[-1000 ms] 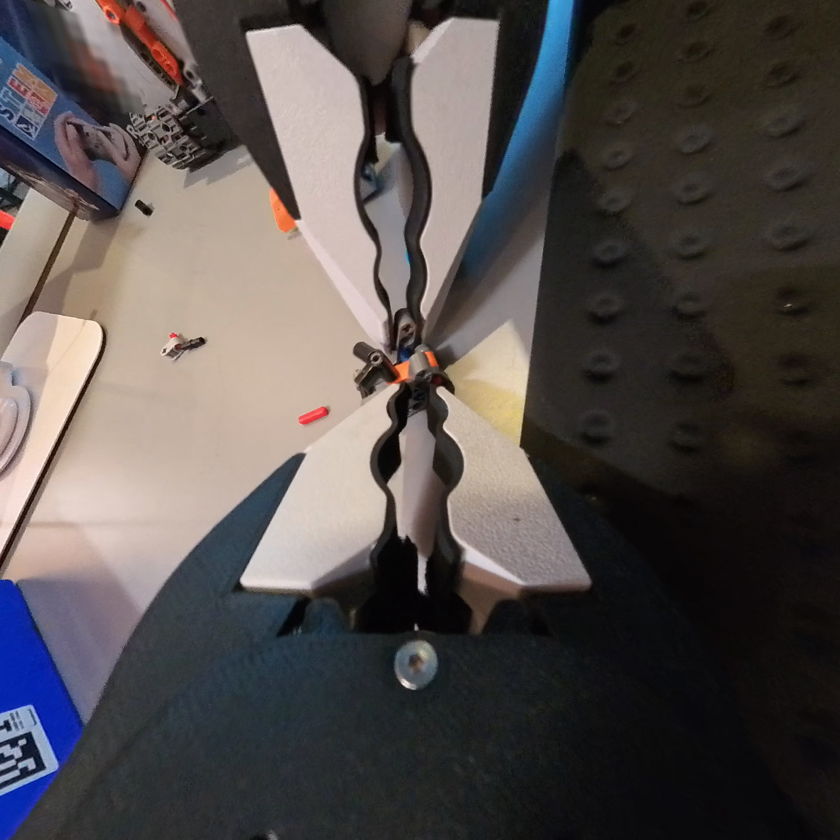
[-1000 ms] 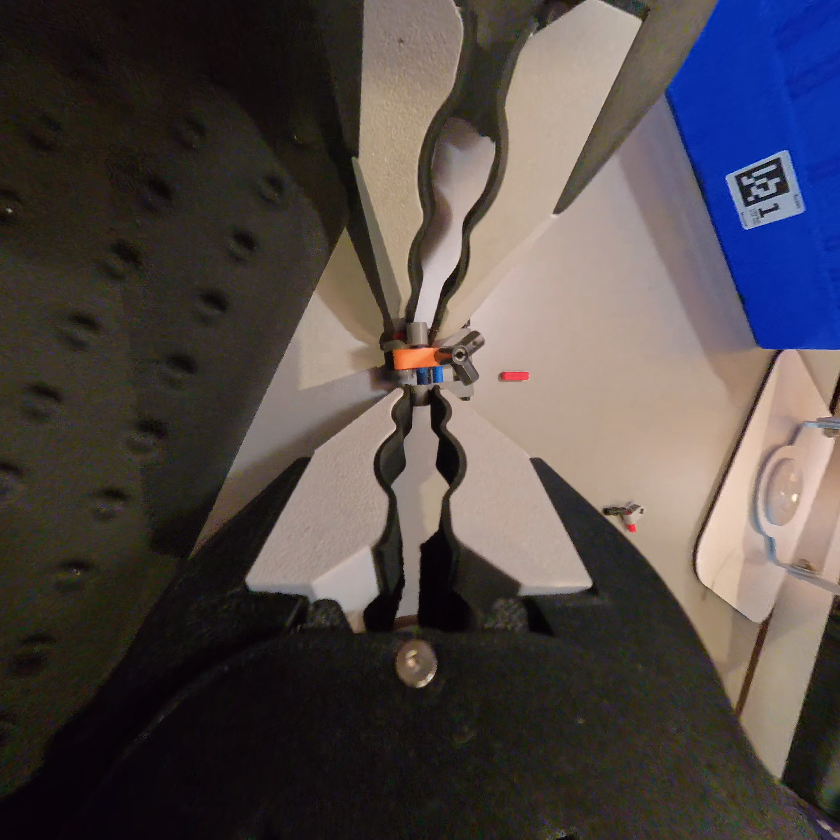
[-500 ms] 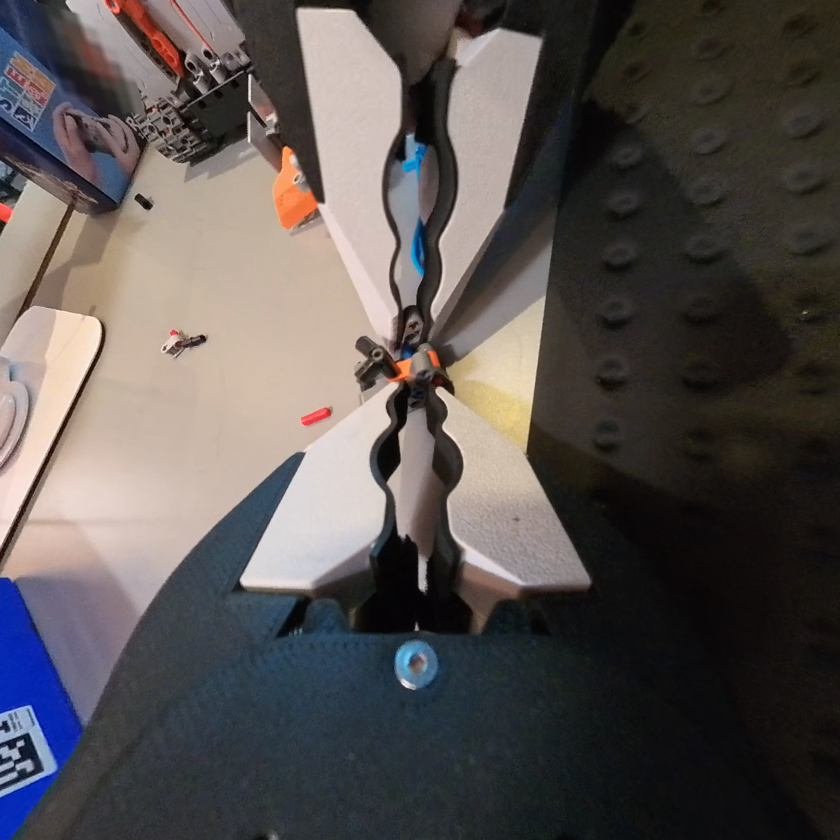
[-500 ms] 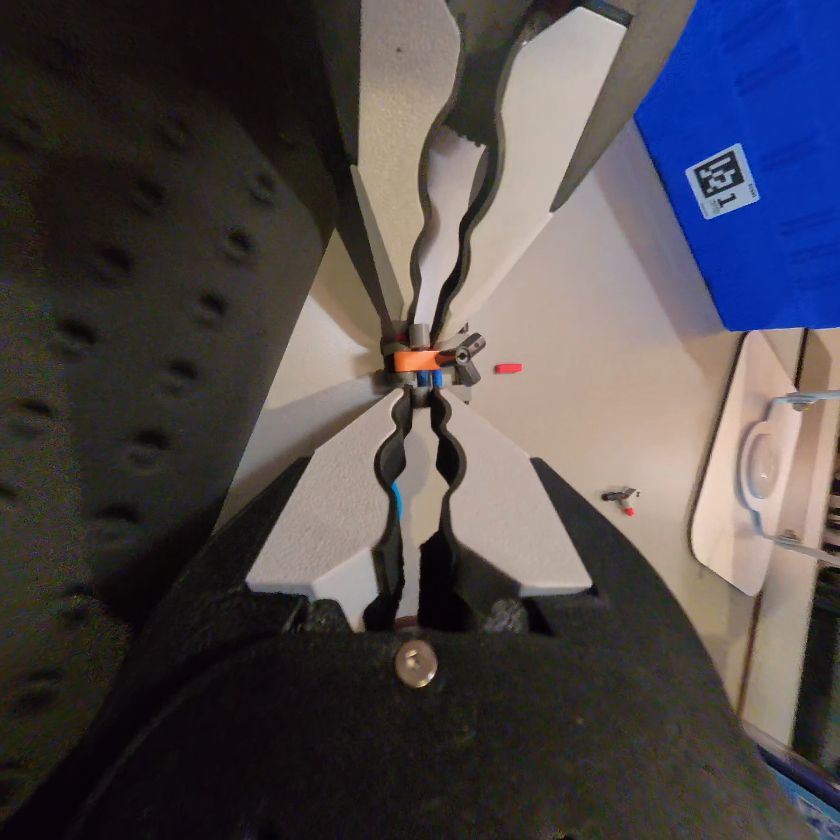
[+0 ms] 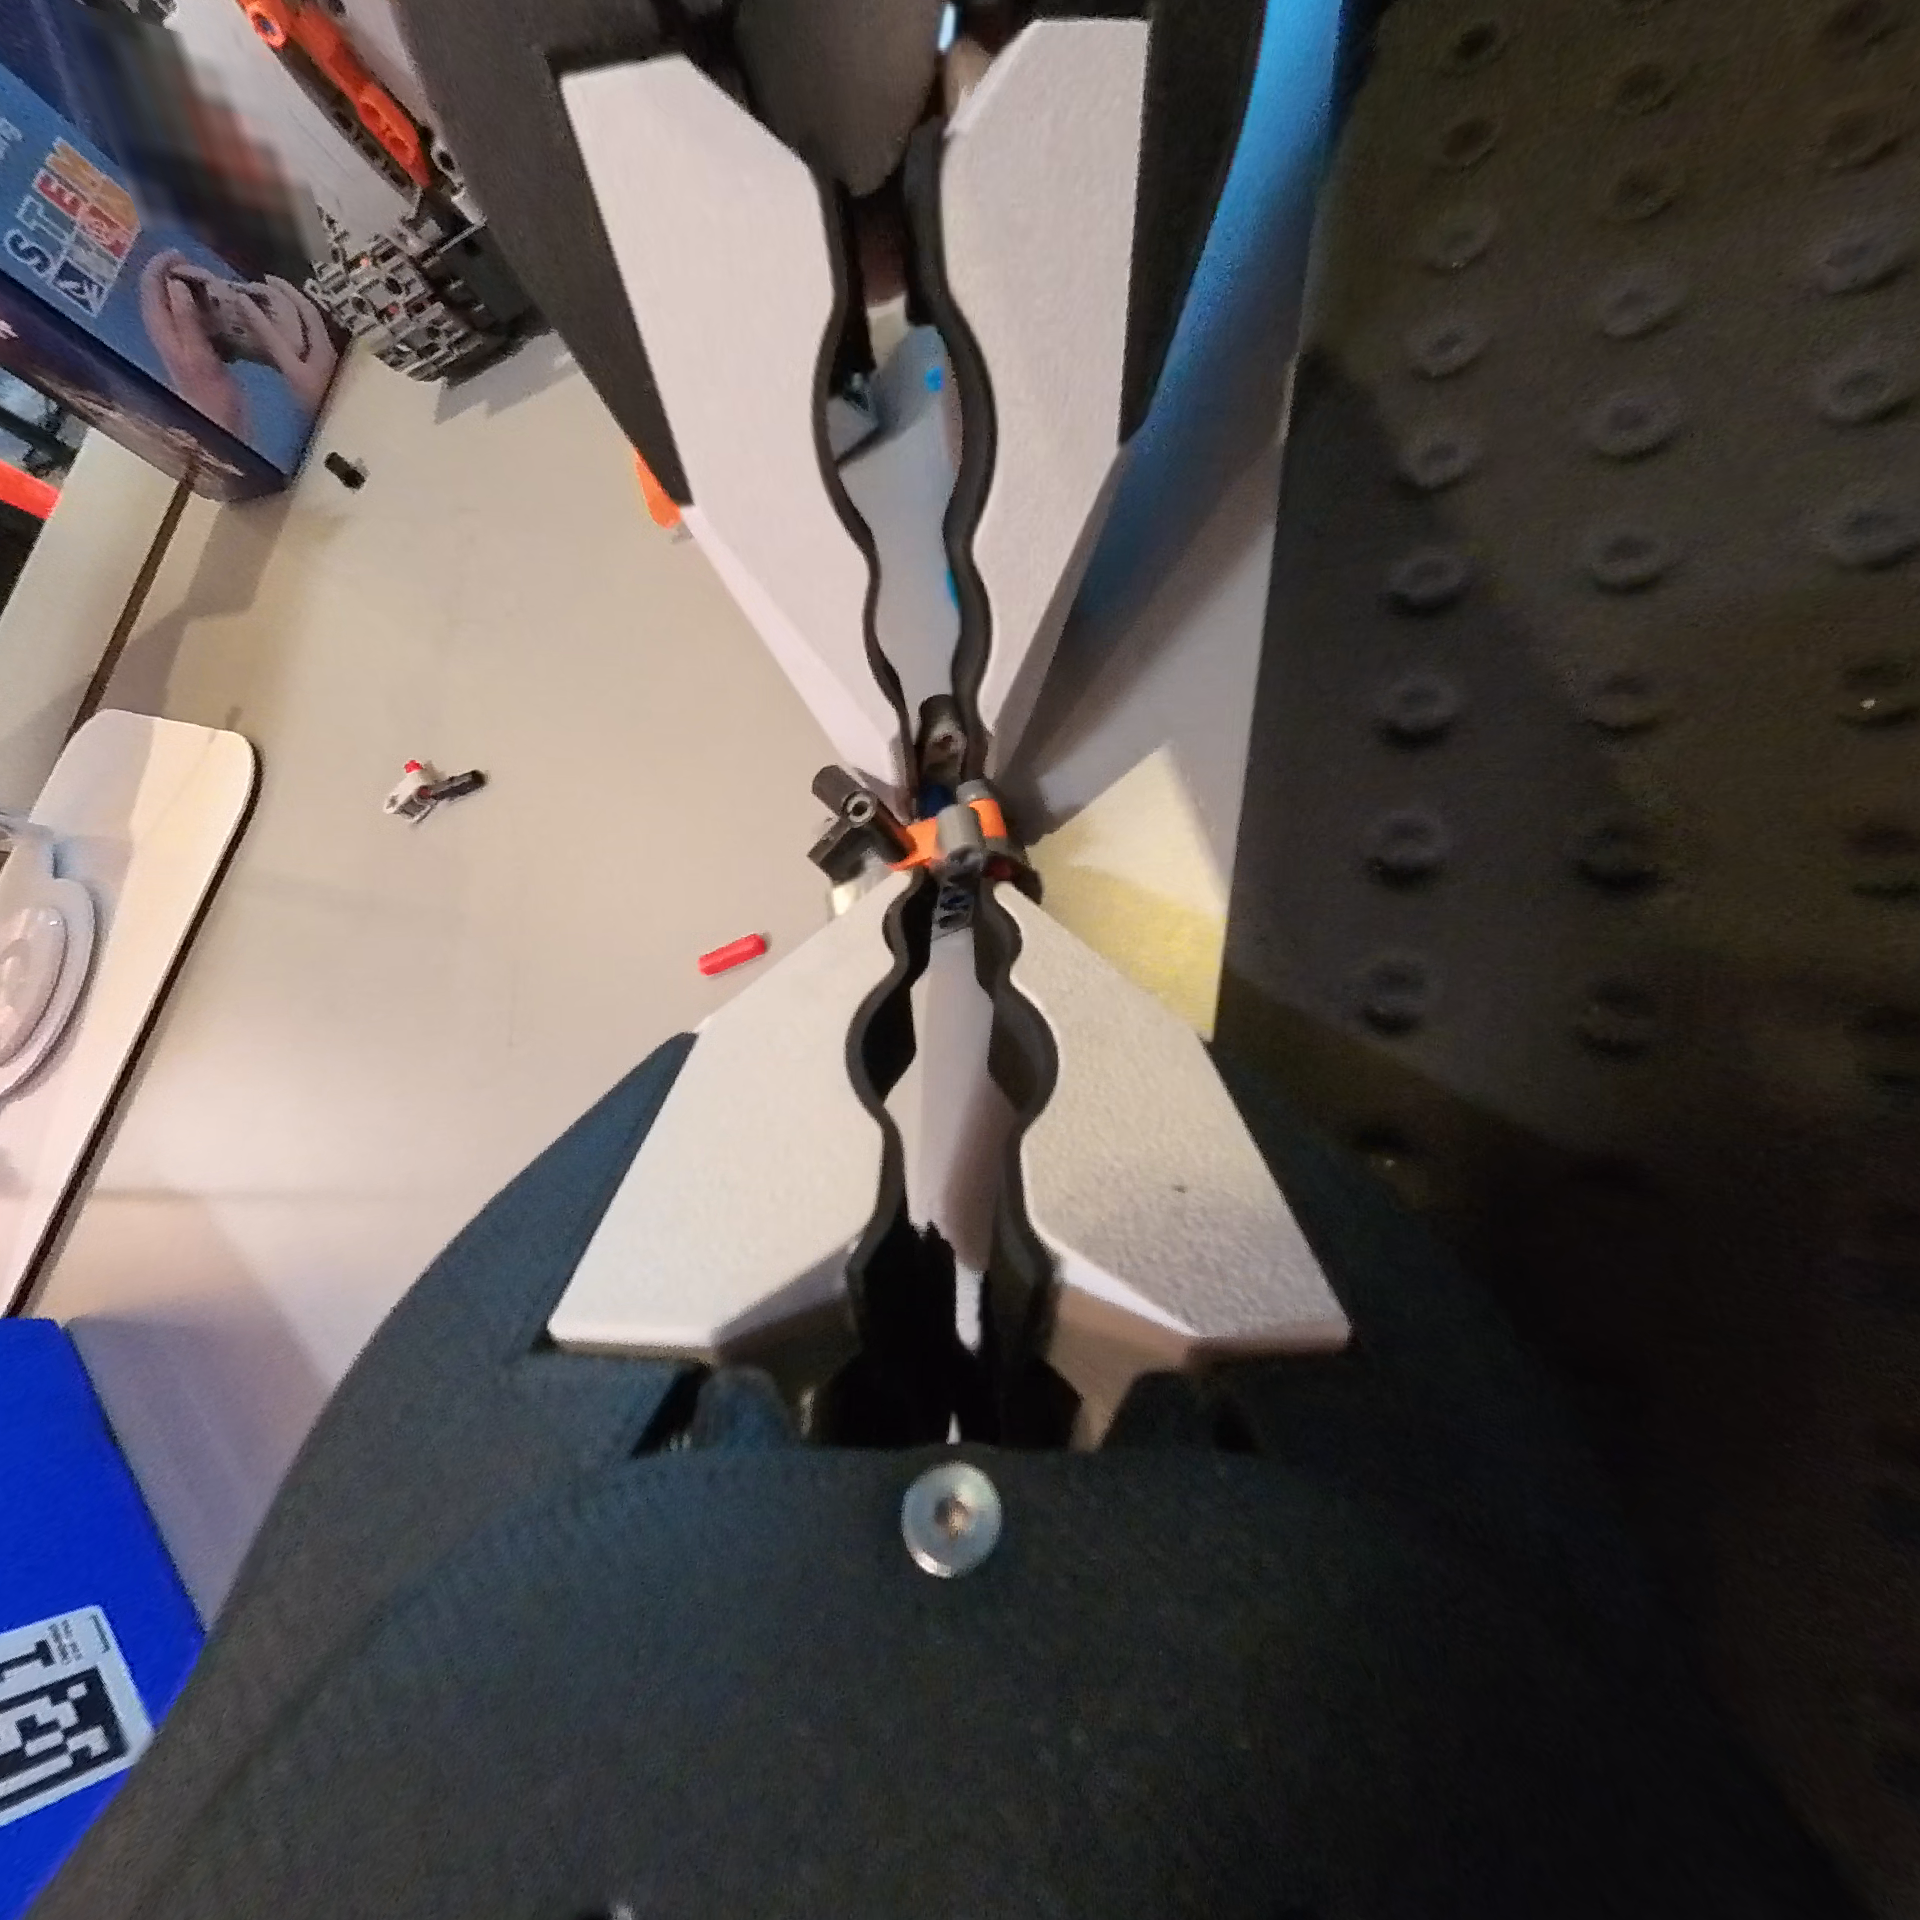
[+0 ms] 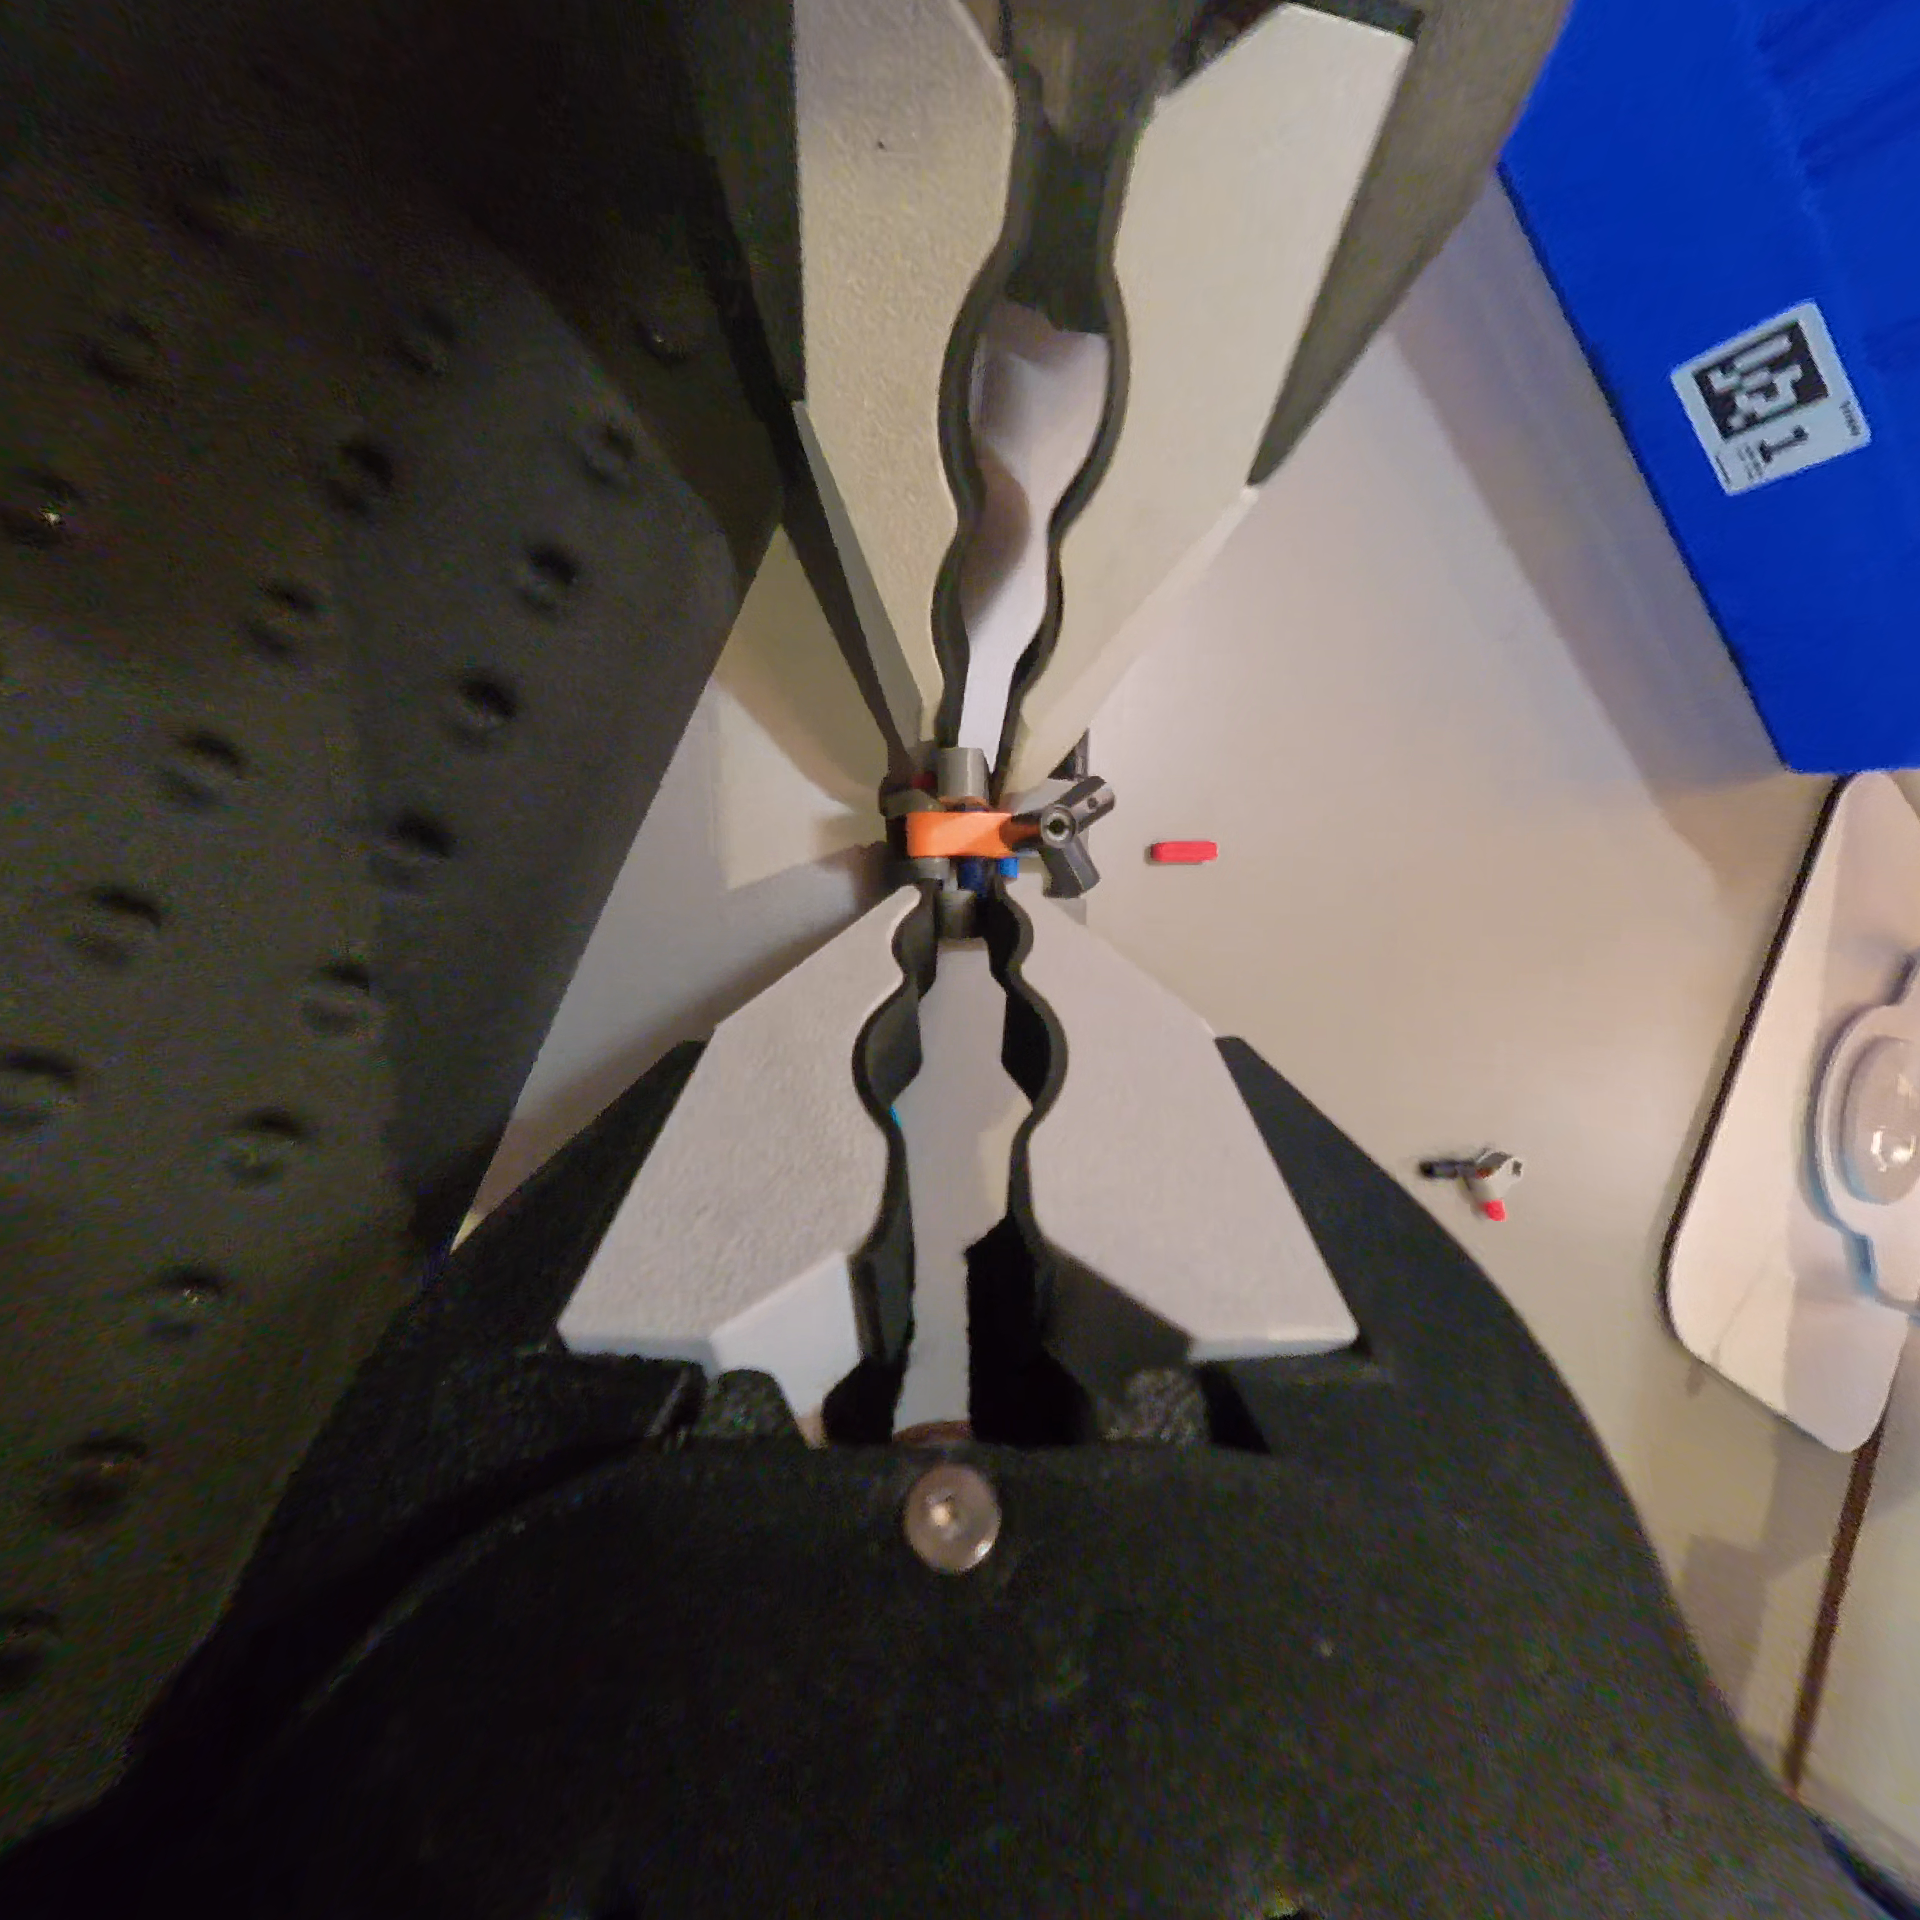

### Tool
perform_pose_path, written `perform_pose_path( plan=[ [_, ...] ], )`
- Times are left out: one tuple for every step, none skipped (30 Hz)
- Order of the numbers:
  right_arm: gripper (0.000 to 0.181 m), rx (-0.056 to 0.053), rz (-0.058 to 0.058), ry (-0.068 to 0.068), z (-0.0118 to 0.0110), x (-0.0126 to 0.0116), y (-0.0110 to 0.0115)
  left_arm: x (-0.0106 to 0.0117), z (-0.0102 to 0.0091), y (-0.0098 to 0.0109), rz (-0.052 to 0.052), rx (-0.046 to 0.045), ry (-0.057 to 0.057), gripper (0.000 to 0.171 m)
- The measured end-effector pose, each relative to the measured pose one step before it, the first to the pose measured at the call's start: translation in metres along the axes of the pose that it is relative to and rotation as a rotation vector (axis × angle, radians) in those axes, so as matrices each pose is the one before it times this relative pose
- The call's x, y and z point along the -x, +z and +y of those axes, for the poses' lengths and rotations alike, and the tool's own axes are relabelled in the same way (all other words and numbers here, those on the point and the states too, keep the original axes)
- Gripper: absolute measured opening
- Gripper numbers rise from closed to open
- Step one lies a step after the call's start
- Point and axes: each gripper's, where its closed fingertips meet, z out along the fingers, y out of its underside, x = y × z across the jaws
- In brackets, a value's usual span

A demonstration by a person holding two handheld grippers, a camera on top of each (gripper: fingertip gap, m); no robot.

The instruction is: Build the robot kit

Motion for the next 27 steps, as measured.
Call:
perform_pose_path(
  plan=[
    [0.006, -0.0095, 0.0023, 0.0063, 0.0001, -0.00073, -0.00221, 0.00059, -0.00147, -0.00057, 0.0042, -0.01314, -0.0114, 0.006],
    [0.007, -0.0055, 0.0068, -0.0073, 0.00066, -0.0003, -0.00186, -0.00005, -0.00069, -0.0001, 0.0086, -0.00803, -0.011, 0.006],
    [0.007, 0.0012, -0.0003, -0.0049, 0.00224, -0.00022, -0.00093, 0.00038, -0.00041, -0.00009, 0.003, -0.00598, -0.0047, 0.006],
    [0.008, 0.0004, -0.0051, 0.001, 0.00246, -0.00001, 0.00053, 0.00039, -0.0005, -0.00028, 0.002, -0.00488, -0.005, 0.006],
    [0.009, -0.0032, -0.0035, -0.0025, 0.00171, 0.0005, 0.00135, -0.00017, -0.00039, 0.00003, 0.0058, -0.00431, -0.0069, 0.006],
    [0.01, -0.0022, 0.0083, -0.0008, 0.00129, -0.00123, 0.00095, -0.00011, -0.00027, -0.00024, 0.0036, -0.00409, -0.0032, 0.006],
    [0.01, -0.0061, 0.0015, 0.0058, -0.00012, -0.00103, -0.00006, 0.00018, -0.00011, -0.00019, -0.0004, -0.00302, -0.0022, 0.006],
    [0.008, -0.0113, -0.0017, 0.0053, -0.00124, -0.00049, -0.00057, 0.00015, -0.00026, -0.00016, 0.002, -0.00269, -0.0055, 0.006],
    [0.008, -0.0051, -0.0002, 0.0034, 0.00027, -0.00051, -0.00017, 0.00016, 0.00028, 0.00011, 0.0033, 0.00044, -0.0056, 0.006],
    [0.007, -0.0053, 0.0031, 0.0013, 0.00001, -0.00036, -0.00013, 0.00039, 0.00032, 0.00022, 0.0003, 0.00219, -0.0036, 0.007],
    [0.006, -0.0032, 0.0048, 0.0007, -0.0001, -0.00054, -0.00019, -0.00006, 0.0, 0.00022, 0.0021, 0.00018, -0.0017, 0.007],
    [0.006, 0.0033, 0.0064, 0.0064, 0.00033, -0.00095, 0.00065, 0.00039, 0.00014, 0.00033, 0.0, 0.0019, -0.002, 0.007],
    [0.006, 0.0056, 0.0056, 0.0003, 0.00015, -0.00041, 0.00079, 0.00077, 0.00097, 0.00071, 0.0005, 0.00641, -0.0027, 0.007],
    [0.006, 0.0095, 0.0063, -0.0124, -0.00011, 0.00011, 0.00037, -0.00011, 0.00053, 0.00031, 0.0059, 0.00269, -0.0034, 0.007],
    [0.005, 0.0091, 0.0078, -0.0097, 0.00016, -0.0001, 0.00063, -0.00021, 0.00047, 0.00034, 0.0019, 0.00331, 0.0036, 0.007],
    [0.005, 0.0051, 0.0065, -0.0026, -0.00002, -0.00029, 0.00059, -0.00005, 0.00075, 0.00031, -0.0003, 0.00585, 0.0039, 0.007],
    [0.005, 0.0031, 0.0042, -0.0018, -0.00002, -0.00009, 0.00025, 0.00024, 0.00043, -0.00007, 0.0, 0.00162, 0.0001, 0.007],
    [0.005, 0.0051, 0.0005, 0.0009, 0.00006, -0.00016, 0.00016, -0.00002, 0.00016, -0.00001, 0.0015, -0.00007, -0.0025, 0.007],
    [0.005, 0.0071, 0.0043, -0.0016, 0.00021, -0.00043, 0.00049, 0.0003, 0.00011, 0.00023, -0.0029, 0.0021, 0.0032, 0.007],
    [0.005, 0.0075, 0.0071, -0.0051, 0.00005, -0.00027, 0.00052, 0.00064, 0.00068, 0.00002, -0.0039, 0.00314, 0.0044, 0.007],
    [0.005, 0.0079, 0.0041, -0.0061, -0.00005, -0.00006, 0.00025, 0.00016, 0.00044, -0.00021, 0.0002, 0.00022, -0.0007, 0.007],
    [0.005, 0.0074, 0.0034, -0.0055, 0.00007, -0.00013, 0.00027, 0.00006, 0.00023, 0.00003, -0.0003, 0.00153, 0.0002, 0.007],
    [0.005, 0.0049, 0.0042, -0.0049, 0.00009, -0.00002, 0.00024, 0.0001, 0.00014, 0.0001, -0.0012, 0.00187, 0.0011, 0.007],
    [0.005, 0.004, 0.0037, -0.0038, 0.00019, -0.00004, 0.00014, 0.00012, 0.00024, 0.00006, 0.0001, 0.00096, -0.0007, 0.008],
    [0.005, 0.0047, 0.003, -0.0039, 0.00019, 0.00014, 0.00008, -0.00007, 0.00005, -0.00001, 0.0007, 0.00004, -0.0009, 0.008],
    [0.005, 0.0032, 0.0024, -0.0035, 0.00014, -0.00007, 0.00016, -0.00002, 0.0, 0.00005, 0.0001, 0.00037, -0.0005, 0.008],
    [0.005, 0.0008, 0.0005, 0.0005, 0.00005, -0.0002, 0.00008, 0.00021, 0.00003, 0.00006, -0.0008, 0.00029, -0.0003, 0.008]
  ],
)
